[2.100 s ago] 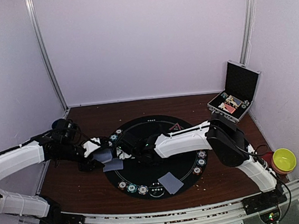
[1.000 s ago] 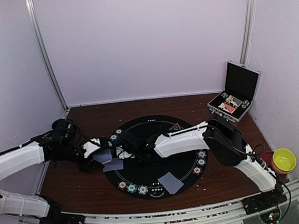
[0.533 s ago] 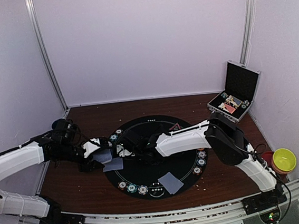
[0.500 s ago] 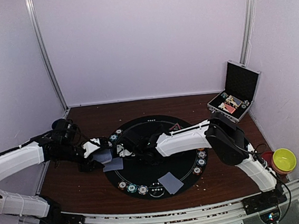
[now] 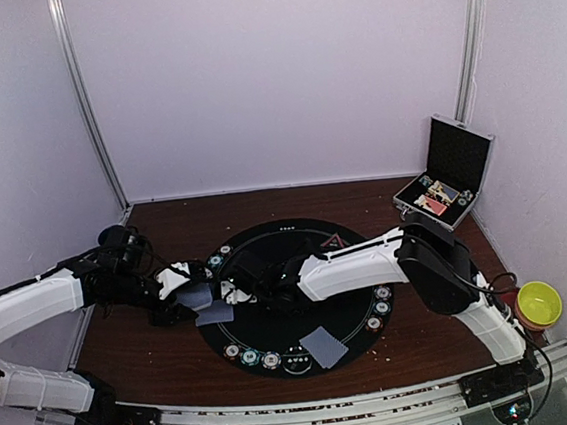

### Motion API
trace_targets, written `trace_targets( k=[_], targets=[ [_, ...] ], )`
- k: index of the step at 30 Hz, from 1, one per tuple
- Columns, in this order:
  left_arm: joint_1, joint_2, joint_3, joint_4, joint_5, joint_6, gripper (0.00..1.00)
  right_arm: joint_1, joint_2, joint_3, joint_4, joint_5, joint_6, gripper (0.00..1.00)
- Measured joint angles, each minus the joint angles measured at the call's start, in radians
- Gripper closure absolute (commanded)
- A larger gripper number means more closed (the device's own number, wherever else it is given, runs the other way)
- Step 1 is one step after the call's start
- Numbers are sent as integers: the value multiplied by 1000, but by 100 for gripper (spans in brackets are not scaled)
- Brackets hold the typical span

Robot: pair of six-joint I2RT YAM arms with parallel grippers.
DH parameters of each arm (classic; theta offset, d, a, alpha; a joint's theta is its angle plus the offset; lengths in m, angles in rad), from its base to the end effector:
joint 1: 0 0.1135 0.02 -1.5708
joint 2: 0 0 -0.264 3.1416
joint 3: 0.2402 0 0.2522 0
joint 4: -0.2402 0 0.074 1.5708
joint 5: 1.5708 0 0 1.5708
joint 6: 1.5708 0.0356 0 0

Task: Distribute texas hold em gaming equipment
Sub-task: Flop the poker card in the community card area, then pick up the poker card from the face-down deck piles.

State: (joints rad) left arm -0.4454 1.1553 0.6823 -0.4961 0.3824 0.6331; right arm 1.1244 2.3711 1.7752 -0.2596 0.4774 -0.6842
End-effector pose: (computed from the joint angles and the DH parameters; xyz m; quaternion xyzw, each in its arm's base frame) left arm 0.1923 -0.1065 0.2086 0.5298 0.7757 -0.1534 0.3067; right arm 0.2371 0.4576 0.1298 -0.6642 0.6278 -0.1419 0.3803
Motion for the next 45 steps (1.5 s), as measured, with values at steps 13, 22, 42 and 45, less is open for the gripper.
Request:
trace_targets(
  k=[13, 22, 42, 45],
  targets=[
    [0, 0, 0, 0, 0, 0, 47, 15, -104, -110, -48, -10, 71, 29],
    [0, -2, 0, 0, 1, 0, 47, 1, -391, -315, -4, -35, 253, 11],
    [0, -5, 0, 0, 3, 0, 47, -95, -352, -373, 461, -782, 1173, 16],
    [0, -5, 0, 0, 3, 0, 47, -92, -292, -366, 509, -843, 1261, 17]
  ],
)
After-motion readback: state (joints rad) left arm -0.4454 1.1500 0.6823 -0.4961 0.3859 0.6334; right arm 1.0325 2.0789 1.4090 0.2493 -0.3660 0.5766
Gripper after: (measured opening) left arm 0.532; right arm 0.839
